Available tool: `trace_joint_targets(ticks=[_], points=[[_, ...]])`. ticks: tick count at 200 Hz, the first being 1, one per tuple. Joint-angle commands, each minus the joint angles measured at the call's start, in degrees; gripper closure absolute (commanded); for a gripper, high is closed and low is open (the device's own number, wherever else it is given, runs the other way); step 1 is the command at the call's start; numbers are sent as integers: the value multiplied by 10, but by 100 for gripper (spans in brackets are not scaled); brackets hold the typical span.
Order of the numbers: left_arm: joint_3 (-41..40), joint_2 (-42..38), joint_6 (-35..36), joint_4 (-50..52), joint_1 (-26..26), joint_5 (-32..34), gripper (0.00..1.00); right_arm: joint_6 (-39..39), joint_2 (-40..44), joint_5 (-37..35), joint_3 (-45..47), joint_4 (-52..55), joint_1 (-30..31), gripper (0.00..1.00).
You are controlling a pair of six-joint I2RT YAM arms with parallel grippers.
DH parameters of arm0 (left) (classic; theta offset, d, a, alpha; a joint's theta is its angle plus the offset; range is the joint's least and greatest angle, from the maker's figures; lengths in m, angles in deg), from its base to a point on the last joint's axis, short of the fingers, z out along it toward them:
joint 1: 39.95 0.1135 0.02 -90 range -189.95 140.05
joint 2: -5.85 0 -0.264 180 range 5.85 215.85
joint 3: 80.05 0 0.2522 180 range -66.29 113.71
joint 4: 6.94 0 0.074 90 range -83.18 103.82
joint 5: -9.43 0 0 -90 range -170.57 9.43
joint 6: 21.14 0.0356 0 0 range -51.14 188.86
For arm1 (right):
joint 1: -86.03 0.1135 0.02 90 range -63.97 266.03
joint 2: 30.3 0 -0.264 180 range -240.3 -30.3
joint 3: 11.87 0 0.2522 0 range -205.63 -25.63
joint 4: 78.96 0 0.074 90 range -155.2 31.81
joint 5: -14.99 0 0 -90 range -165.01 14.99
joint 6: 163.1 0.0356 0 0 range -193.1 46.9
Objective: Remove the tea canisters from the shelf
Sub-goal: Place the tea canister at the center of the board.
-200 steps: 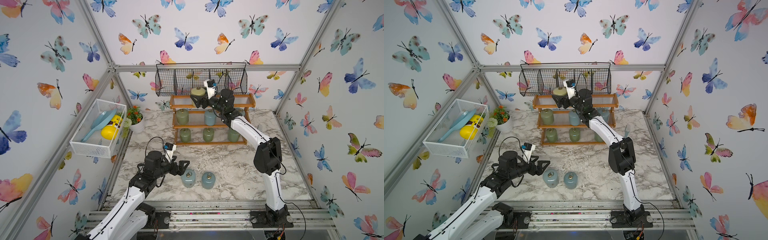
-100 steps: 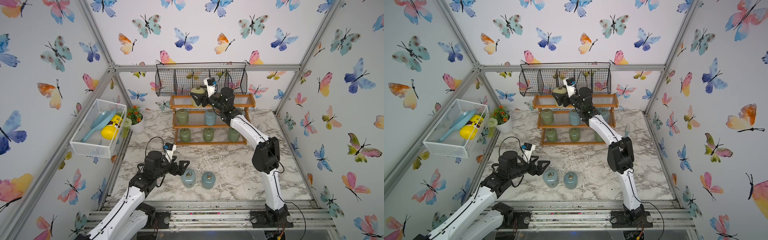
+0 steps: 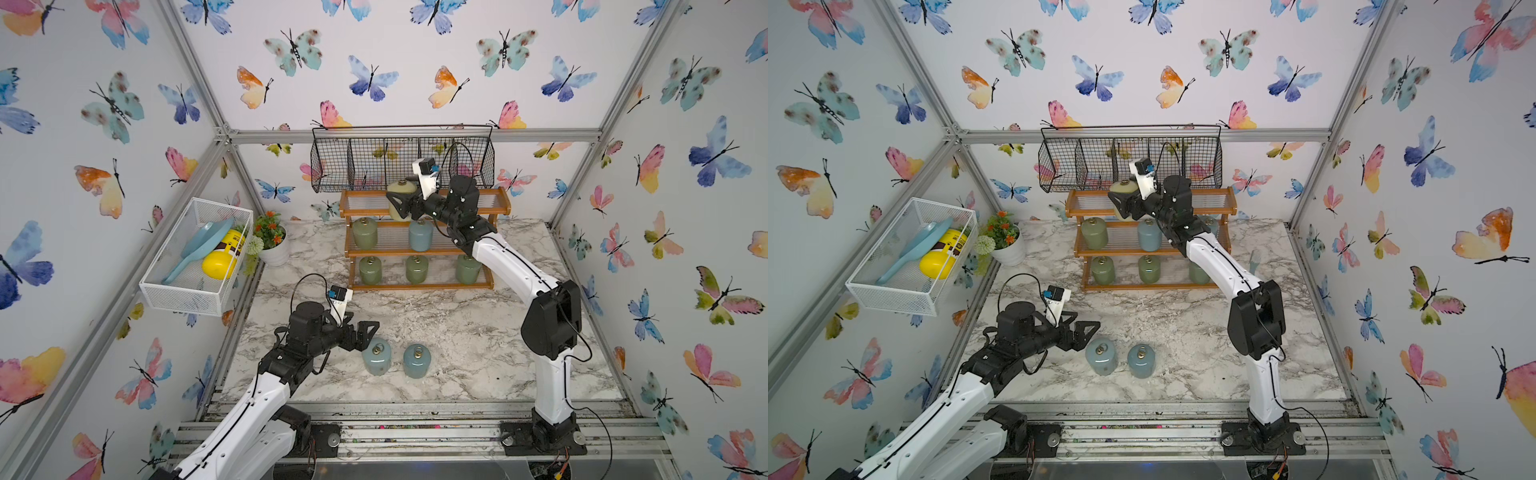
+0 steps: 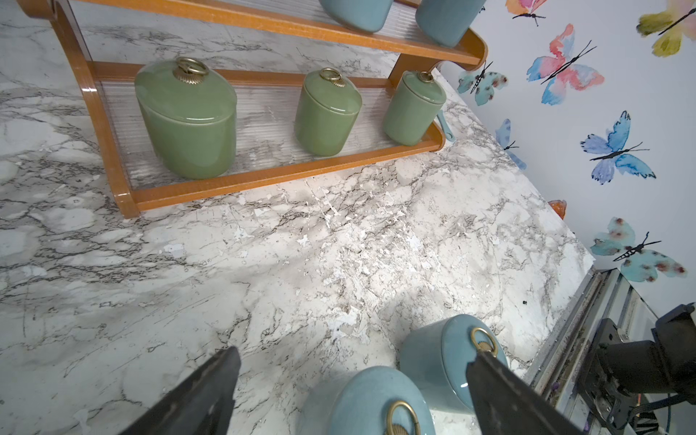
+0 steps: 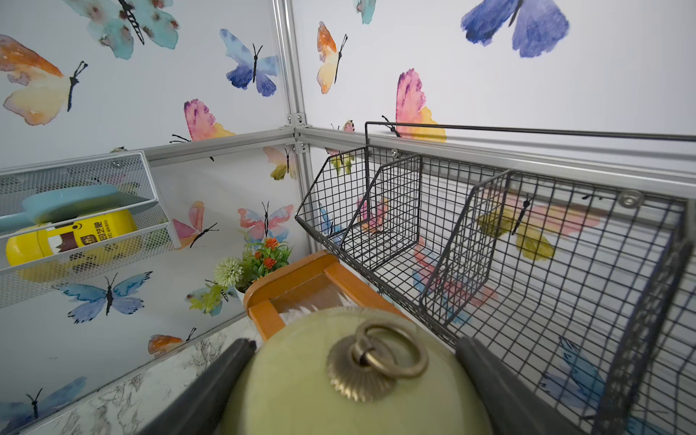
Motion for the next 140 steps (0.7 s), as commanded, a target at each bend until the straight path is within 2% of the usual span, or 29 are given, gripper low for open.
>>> trace_joint_targets(ticks=[1, 79, 140], points=[[-4, -4, -3, 0, 3, -1, 2, -18, 75, 11, 34, -45, -3, 22], [5, -1, -3, 6, 2, -12, 2, -35, 297, -36, 329, -64, -7, 22], [10, 7, 3, 8, 0, -30, 2, -14, 468, -53, 571, -83, -7, 22]])
